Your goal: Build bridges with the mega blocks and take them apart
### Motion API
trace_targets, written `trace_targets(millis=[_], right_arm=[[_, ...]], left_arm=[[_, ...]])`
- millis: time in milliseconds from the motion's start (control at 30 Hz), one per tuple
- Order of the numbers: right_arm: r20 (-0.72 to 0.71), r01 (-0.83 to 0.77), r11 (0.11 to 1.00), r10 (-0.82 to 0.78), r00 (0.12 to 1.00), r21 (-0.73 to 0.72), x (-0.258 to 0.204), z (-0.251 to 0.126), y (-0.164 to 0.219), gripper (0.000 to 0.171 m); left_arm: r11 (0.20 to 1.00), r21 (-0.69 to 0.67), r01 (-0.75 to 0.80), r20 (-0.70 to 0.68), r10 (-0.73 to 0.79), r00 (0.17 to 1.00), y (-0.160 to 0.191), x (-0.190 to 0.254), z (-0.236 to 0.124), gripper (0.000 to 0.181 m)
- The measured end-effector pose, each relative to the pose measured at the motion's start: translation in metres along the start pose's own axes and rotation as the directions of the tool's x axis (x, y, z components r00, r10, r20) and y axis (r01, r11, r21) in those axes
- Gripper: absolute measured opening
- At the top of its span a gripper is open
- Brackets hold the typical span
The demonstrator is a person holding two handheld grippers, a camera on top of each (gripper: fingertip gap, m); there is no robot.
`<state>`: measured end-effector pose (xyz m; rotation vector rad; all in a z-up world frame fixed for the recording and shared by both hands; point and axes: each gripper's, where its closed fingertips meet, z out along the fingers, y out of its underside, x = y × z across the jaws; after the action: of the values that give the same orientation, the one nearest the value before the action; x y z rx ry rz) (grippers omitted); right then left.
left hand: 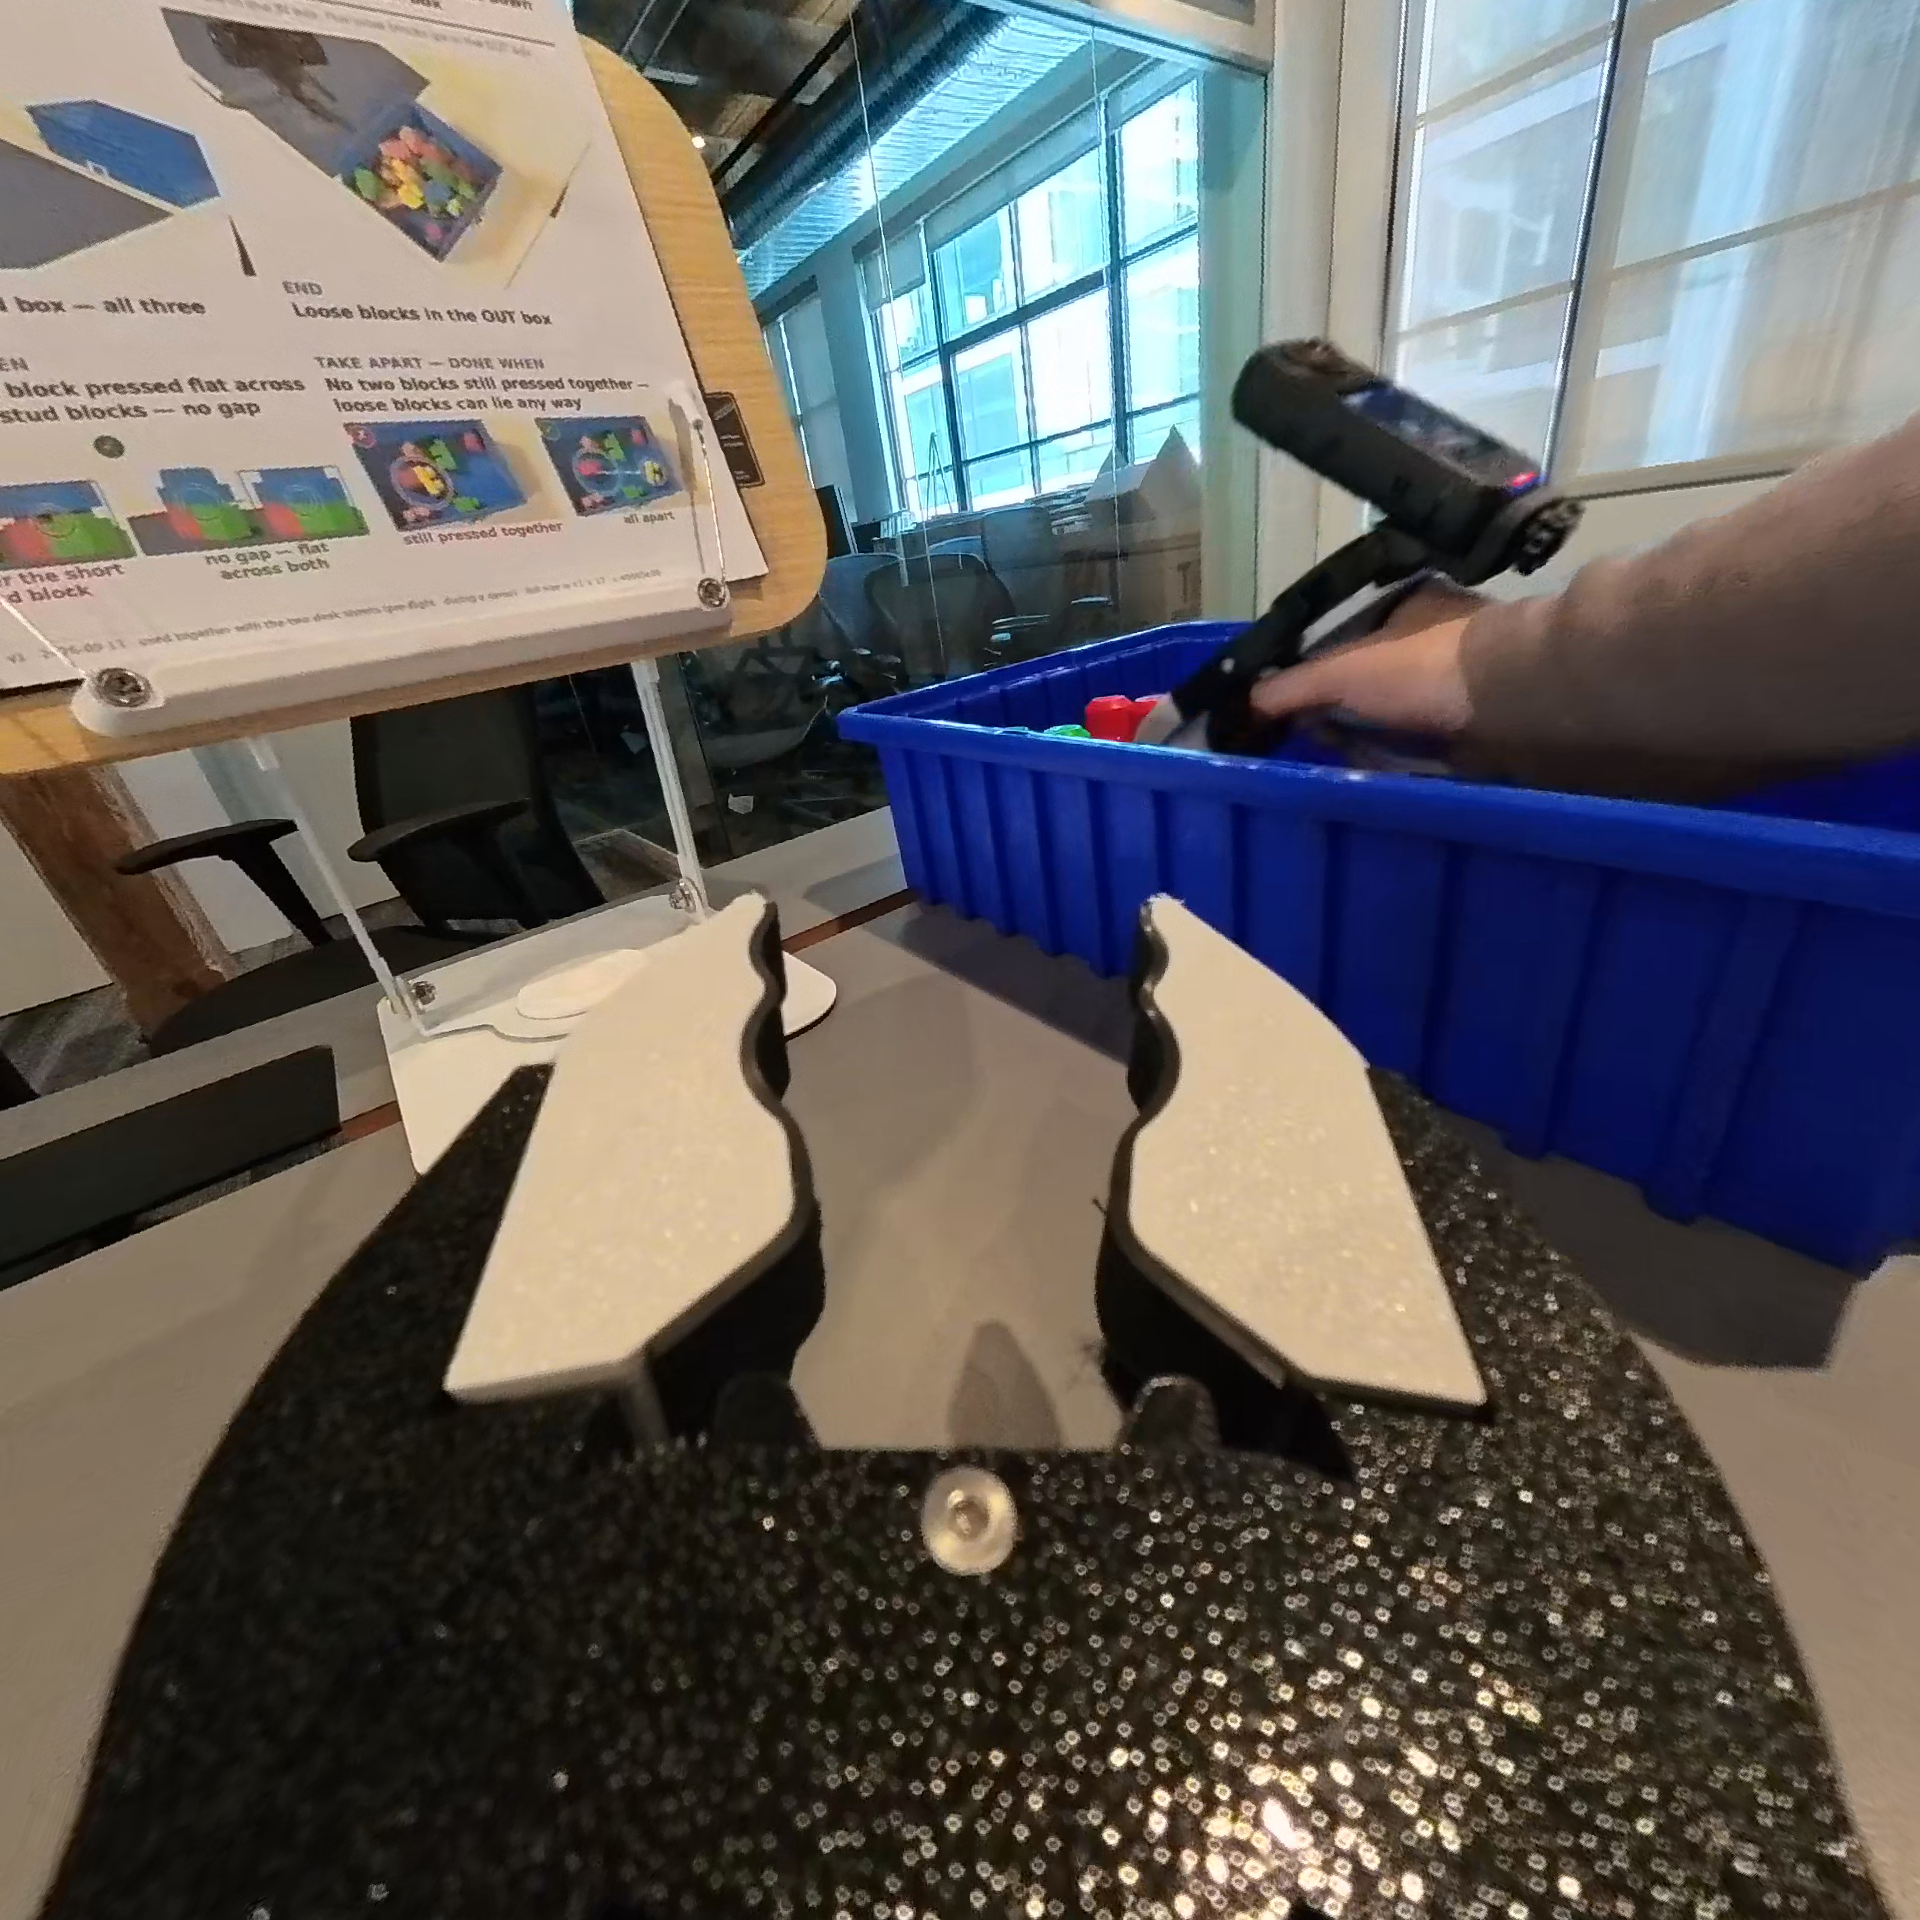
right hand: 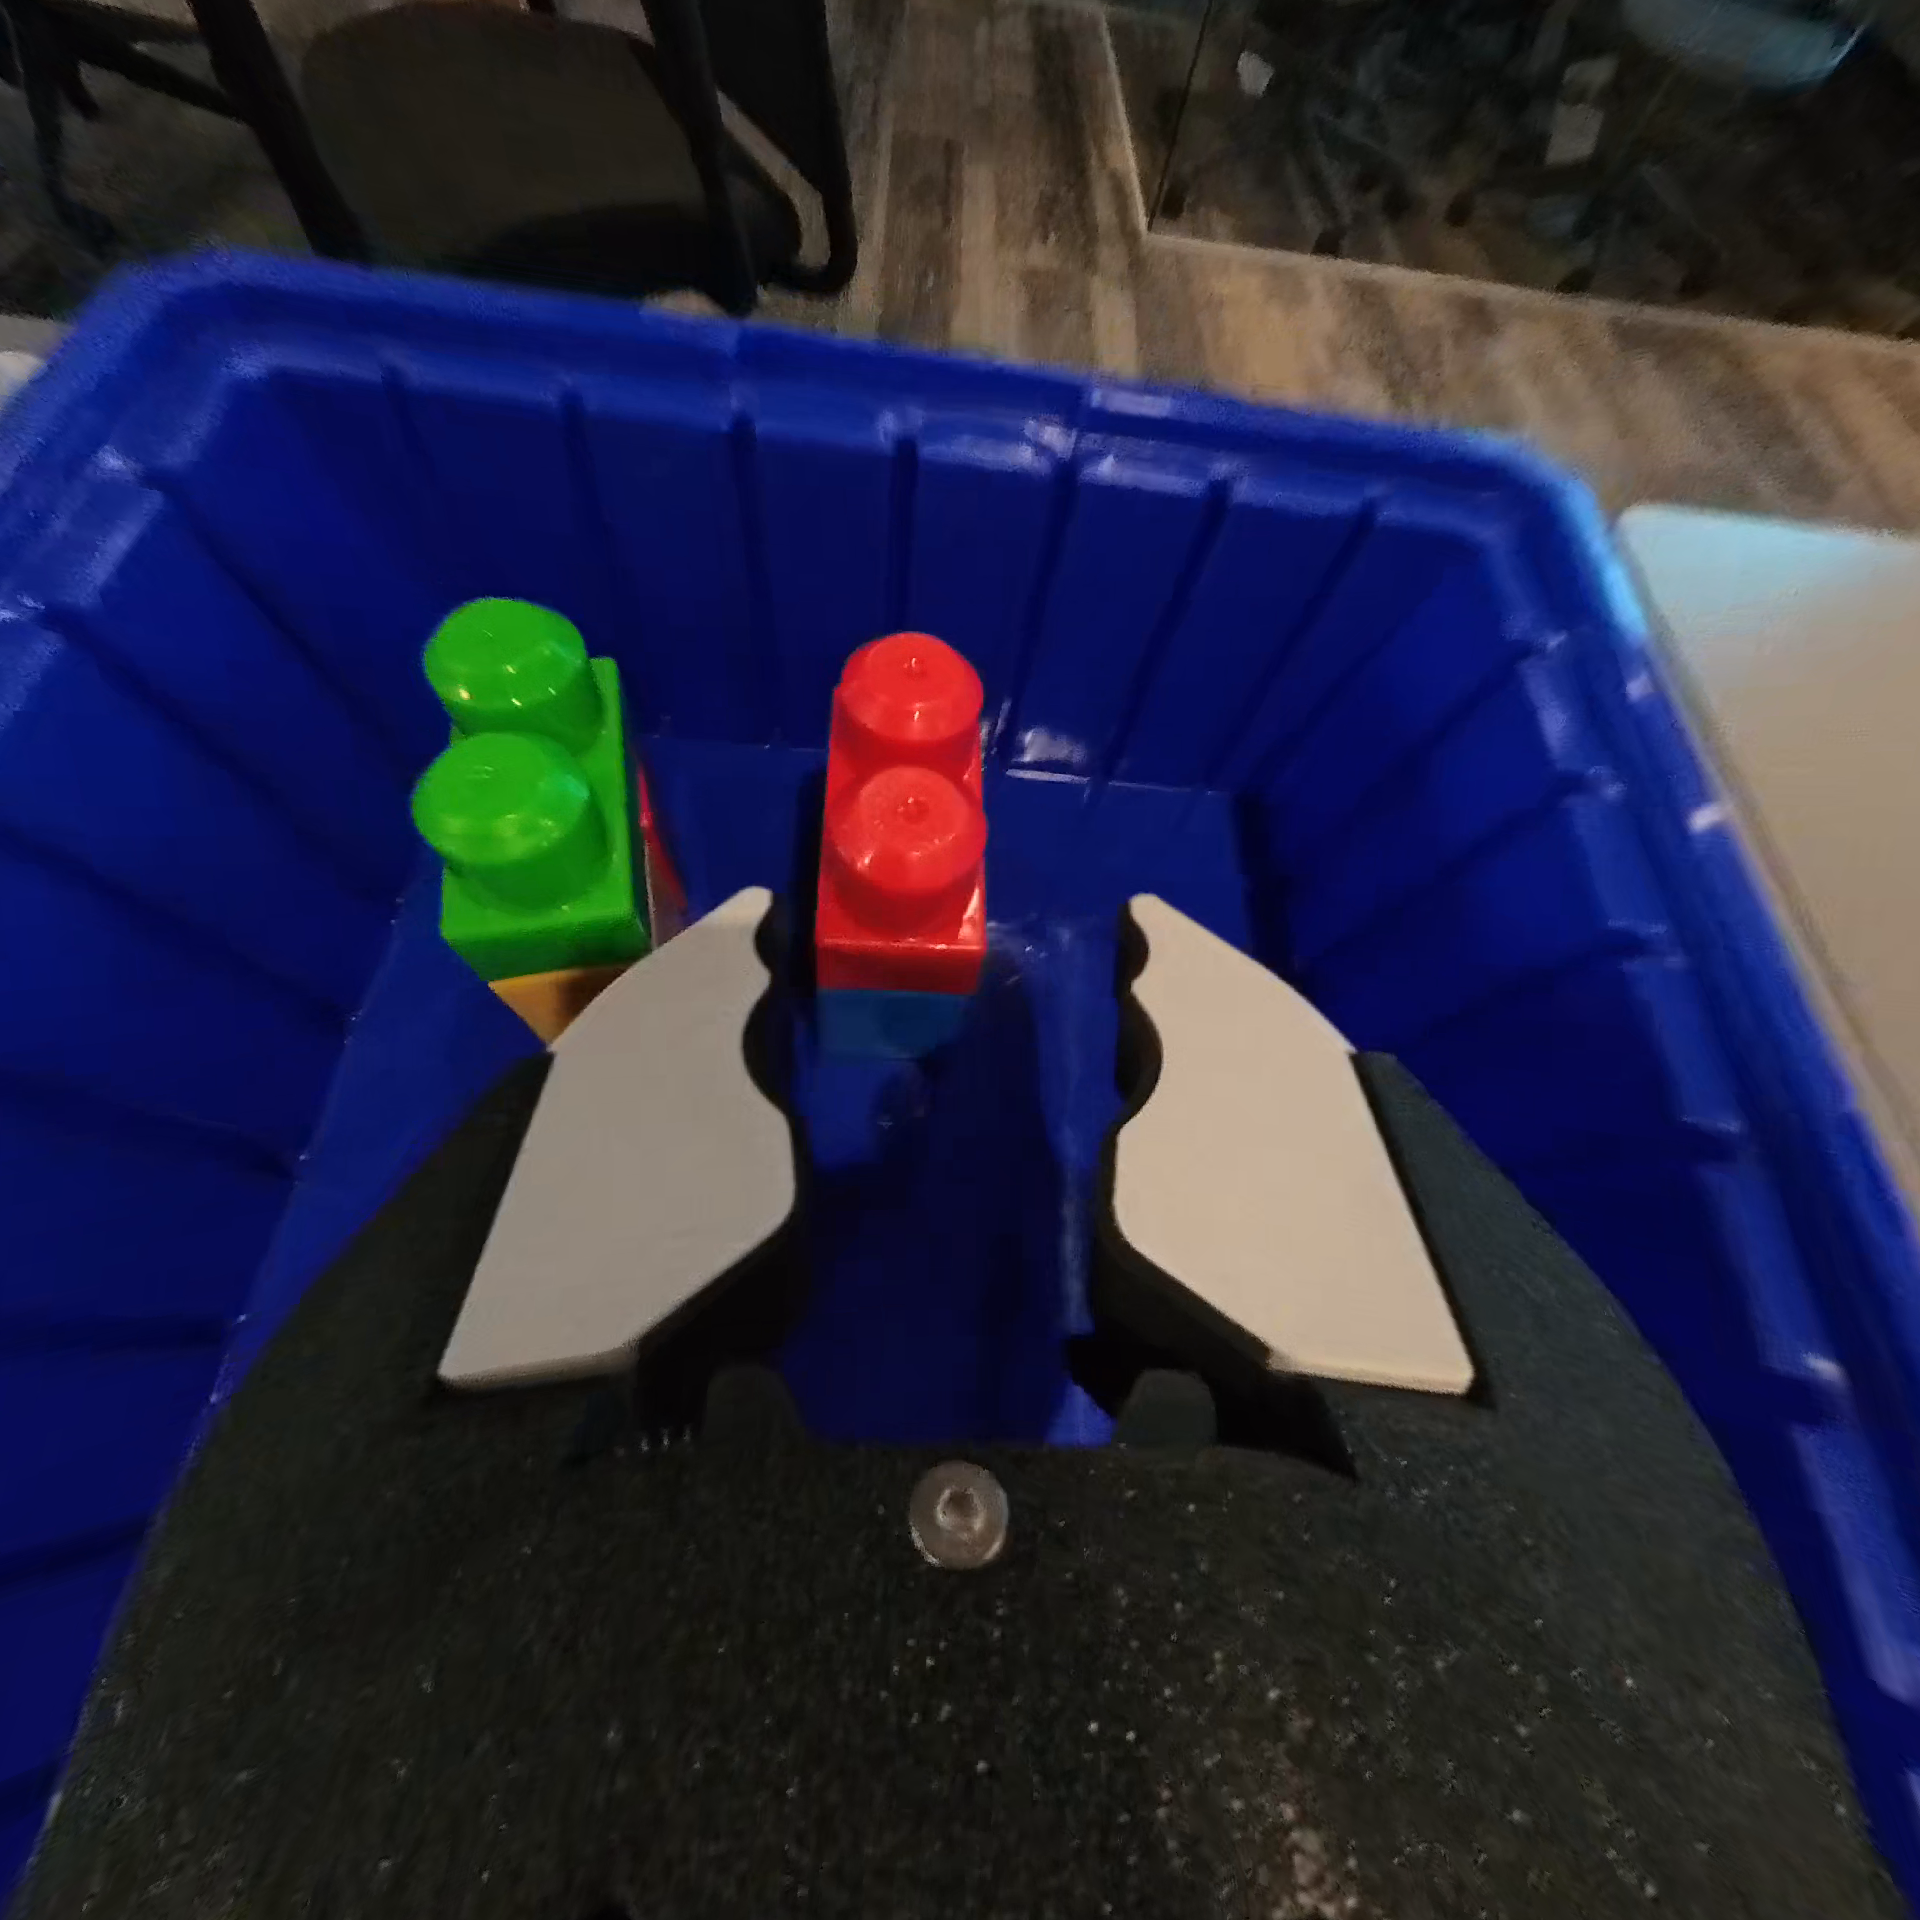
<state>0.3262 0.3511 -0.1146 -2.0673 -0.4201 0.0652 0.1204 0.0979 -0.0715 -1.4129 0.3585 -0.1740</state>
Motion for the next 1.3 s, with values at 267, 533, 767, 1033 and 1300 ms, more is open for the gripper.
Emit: trace_targets(millis=[267,533,767,1033,1300], right_arm=[[0.119,0.283,0.959,-0.281,0.952,0.007,-0.039,-0.019,-0.013,0.0],[0.114,0.255,0.965,-0.247,0.962,-0.058,-0.045,0.001,-0.003,0.0],[0.102,0.231,0.971,-0.224,0.969,-0.06,-0.05,0.012,0.002,0.0],[0.109,0.246,0.969,-0.243,0.964,-0.007,-0.05,0.004,-0.007,0.0],[-0.069,0.125,0.991,-0.122,0.99,0.038,0.015,0.009,-0.025,0.0]], left_arm=[[1.0,-0.001,0.008,-0.005,-0.008,1.0,0.0,0.0,0.0,0.062],[1.0,-0.001,0.005,-0.011,-0.005,1.0,0.0,0.002,0.0,0.06],[1.0,-0.005,0.006,-0.017,-0.006,1.0,0.0,0.002,0.0,0.059],[1.0,-0.01,0.008,-0.019,-0.008,1.0,0.001,0.002,0.0,0.057],[1.0,-0.007,0.009,-0.021,-0.009,1.0,0.001,0.003,0.0,0.056]])
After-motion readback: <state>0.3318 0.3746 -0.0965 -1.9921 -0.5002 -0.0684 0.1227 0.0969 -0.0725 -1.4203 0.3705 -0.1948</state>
